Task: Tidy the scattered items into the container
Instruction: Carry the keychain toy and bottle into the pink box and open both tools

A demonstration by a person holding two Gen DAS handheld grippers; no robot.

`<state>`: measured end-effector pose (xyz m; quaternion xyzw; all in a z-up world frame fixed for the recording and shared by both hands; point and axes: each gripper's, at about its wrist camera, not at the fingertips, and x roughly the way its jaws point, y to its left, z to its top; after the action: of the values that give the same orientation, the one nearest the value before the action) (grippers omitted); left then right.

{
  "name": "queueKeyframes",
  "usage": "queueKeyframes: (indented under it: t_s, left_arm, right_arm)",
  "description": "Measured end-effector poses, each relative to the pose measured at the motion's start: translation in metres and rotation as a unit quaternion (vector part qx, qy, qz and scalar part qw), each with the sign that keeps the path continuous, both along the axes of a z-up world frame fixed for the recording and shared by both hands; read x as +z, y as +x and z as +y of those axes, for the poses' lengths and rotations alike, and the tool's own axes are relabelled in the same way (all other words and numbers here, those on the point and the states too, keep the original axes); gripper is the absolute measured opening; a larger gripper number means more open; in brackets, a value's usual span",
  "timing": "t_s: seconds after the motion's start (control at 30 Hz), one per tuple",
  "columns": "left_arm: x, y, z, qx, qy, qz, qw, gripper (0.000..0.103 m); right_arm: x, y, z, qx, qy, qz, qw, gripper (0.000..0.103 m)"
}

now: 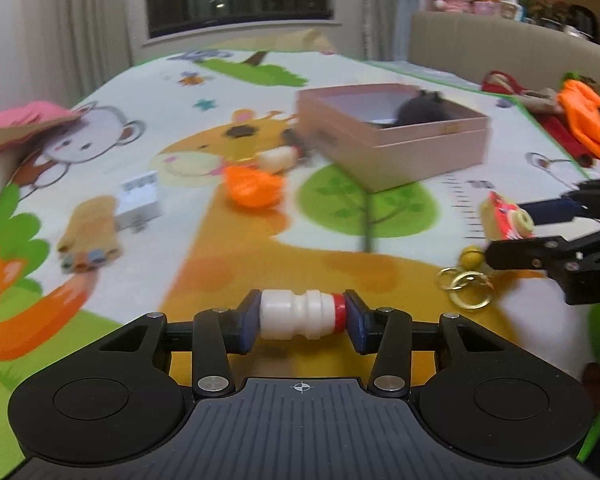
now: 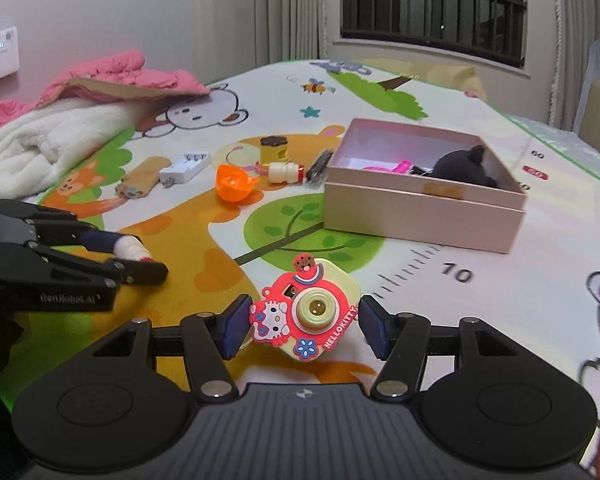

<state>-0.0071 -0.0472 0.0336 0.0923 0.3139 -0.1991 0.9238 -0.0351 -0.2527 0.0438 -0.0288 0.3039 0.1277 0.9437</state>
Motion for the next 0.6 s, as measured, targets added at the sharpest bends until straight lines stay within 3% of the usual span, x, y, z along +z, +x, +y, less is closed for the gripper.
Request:
queueKeyframes:
  t_s: [0.3, 0.6]
  left_arm:
    - [0.025, -0.018, -0.057, -0.066, -0.007, -0.024, 0.9975, 0.048]
    - [0.05, 0.014, -0.093, -0.095, -0.006, -0.054, 0.994, 0.048]
  right_arm:
    - [0.013, -0.027, -0.038, -0.016, -0.002, -0.019, 1.0, 0.058]
    - [0.038, -0.011, -0.078, -0.041, 0.007, -0.048, 0.998, 0.058]
